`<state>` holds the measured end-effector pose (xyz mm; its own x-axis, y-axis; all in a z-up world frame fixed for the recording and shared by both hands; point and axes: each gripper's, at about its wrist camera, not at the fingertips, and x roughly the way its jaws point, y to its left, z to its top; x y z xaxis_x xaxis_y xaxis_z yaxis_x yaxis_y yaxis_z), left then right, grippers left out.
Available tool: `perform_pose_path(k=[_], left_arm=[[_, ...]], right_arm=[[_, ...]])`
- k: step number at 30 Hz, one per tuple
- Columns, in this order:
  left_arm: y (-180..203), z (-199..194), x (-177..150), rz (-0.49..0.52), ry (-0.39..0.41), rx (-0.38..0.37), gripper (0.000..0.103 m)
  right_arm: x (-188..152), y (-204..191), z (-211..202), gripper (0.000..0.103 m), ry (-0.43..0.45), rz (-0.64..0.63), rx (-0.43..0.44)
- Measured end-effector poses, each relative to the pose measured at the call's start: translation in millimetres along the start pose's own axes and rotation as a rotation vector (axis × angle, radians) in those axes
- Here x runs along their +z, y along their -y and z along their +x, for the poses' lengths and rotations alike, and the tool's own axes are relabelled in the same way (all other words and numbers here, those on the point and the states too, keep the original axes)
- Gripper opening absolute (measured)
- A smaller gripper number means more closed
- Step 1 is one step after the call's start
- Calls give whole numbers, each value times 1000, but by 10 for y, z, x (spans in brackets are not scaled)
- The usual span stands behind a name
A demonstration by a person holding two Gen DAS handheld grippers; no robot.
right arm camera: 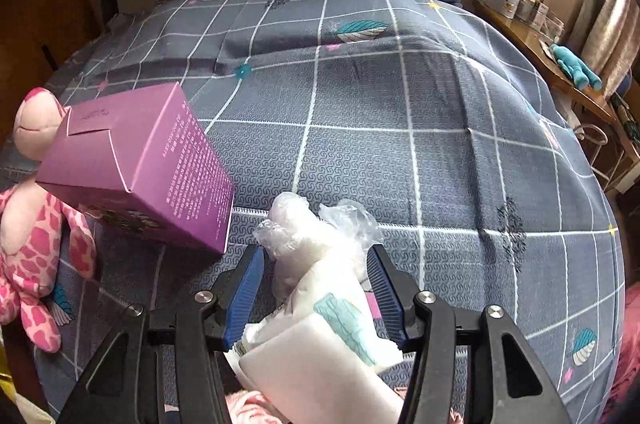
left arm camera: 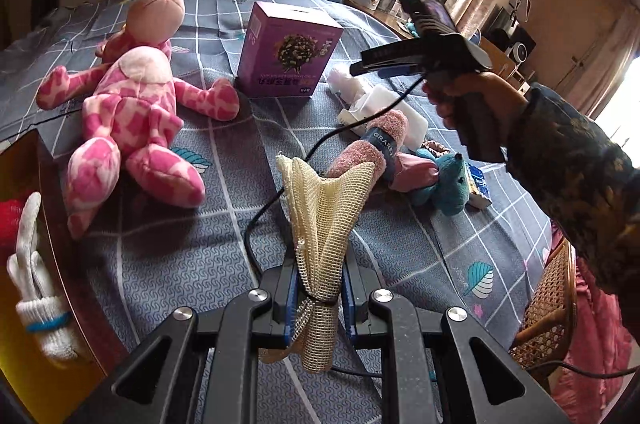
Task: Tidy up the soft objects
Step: 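Grasp the plastic-wrapped white item with the right tool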
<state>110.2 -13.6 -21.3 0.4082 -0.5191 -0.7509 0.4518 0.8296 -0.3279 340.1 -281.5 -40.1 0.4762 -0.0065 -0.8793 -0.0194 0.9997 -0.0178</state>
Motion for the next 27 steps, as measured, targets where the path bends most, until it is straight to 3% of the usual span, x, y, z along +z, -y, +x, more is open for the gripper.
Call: perform_pose_path(k=[4,6,8,16,19,27], left_arm=[[9,-3,-25,-3,-9,-5,18],[16,-8,-36,-3,-9,-3,18],[17,-25,-45,-6,-6,-3,18],[41,-138,-115,-9,17,6,18],[50,-209,-151,-15,30,10,18],[50,-466,-271,-25,67,18,18]], right_arm=[[56,-45,277,54,-59,-15,-10],[46,-37,393,44,-92,-7,-36],[37,17,344,35,-45,35,-33],[-99,61,-347,34,143,83,-2],[-189,59,-598,34,160,101,70],[-736,-228,-909,34,72,162,378]])
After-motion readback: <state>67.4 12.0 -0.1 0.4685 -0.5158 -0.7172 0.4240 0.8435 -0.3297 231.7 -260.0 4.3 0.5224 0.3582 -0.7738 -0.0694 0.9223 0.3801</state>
